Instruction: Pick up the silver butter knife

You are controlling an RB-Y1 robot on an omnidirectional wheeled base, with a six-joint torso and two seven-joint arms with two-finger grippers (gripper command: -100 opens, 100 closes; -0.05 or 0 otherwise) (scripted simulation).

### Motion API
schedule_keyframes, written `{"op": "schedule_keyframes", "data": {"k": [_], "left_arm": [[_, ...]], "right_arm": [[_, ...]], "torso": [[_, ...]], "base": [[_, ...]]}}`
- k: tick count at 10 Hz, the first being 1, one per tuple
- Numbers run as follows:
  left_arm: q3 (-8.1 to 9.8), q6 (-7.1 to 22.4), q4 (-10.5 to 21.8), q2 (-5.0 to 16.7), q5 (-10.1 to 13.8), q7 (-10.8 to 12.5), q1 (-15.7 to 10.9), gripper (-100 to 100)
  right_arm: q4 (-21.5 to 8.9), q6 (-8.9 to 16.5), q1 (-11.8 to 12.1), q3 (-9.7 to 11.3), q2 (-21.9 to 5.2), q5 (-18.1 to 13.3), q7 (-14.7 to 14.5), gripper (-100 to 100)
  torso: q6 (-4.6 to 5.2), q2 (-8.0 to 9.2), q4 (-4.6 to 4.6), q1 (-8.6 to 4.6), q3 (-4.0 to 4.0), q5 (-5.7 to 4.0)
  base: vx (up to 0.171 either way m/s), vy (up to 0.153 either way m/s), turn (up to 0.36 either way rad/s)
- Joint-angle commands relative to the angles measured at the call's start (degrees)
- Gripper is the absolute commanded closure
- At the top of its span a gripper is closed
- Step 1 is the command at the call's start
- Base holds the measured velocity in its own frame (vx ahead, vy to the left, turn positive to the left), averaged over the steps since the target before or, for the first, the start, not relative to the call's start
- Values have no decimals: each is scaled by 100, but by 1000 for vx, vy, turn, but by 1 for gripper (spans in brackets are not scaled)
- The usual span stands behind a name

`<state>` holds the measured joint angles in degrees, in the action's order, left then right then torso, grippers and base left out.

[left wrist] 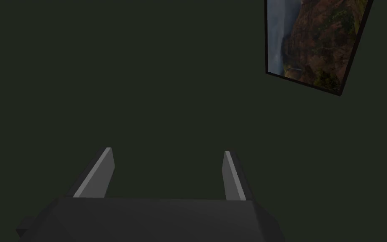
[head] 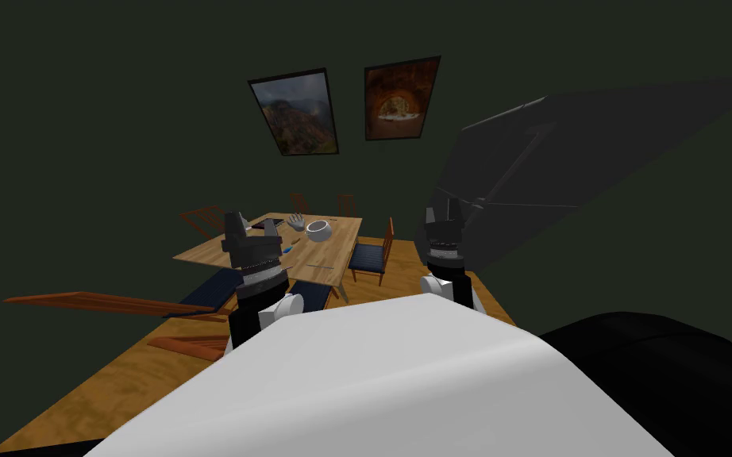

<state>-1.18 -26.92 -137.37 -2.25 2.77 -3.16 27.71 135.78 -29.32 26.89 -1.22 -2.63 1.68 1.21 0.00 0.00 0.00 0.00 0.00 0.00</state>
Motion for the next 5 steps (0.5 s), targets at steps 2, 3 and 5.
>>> {"op": "schedule_keyframes", "data": {"k": [2,3,5], "left_arm": [[-29,185,49,312,-22,-4,-64,-100],[-48,307,87,451,-35,-7,-106,-100],[-99,630,203,705,-66,-12,-212,-100]], "right_arm": [[0,0,0,0,0,0,0,0],[0,0,0,0,0,0,0,0],[0,0,-1,0,0,0,0,0]], "torso": [[0,5,1,1,3,0],[0,12,2,3,7,1],[1,23,5,2,13,1]], "base": [[-29,3,-3],[-58,7,-10],[-72,1,-11]]}}
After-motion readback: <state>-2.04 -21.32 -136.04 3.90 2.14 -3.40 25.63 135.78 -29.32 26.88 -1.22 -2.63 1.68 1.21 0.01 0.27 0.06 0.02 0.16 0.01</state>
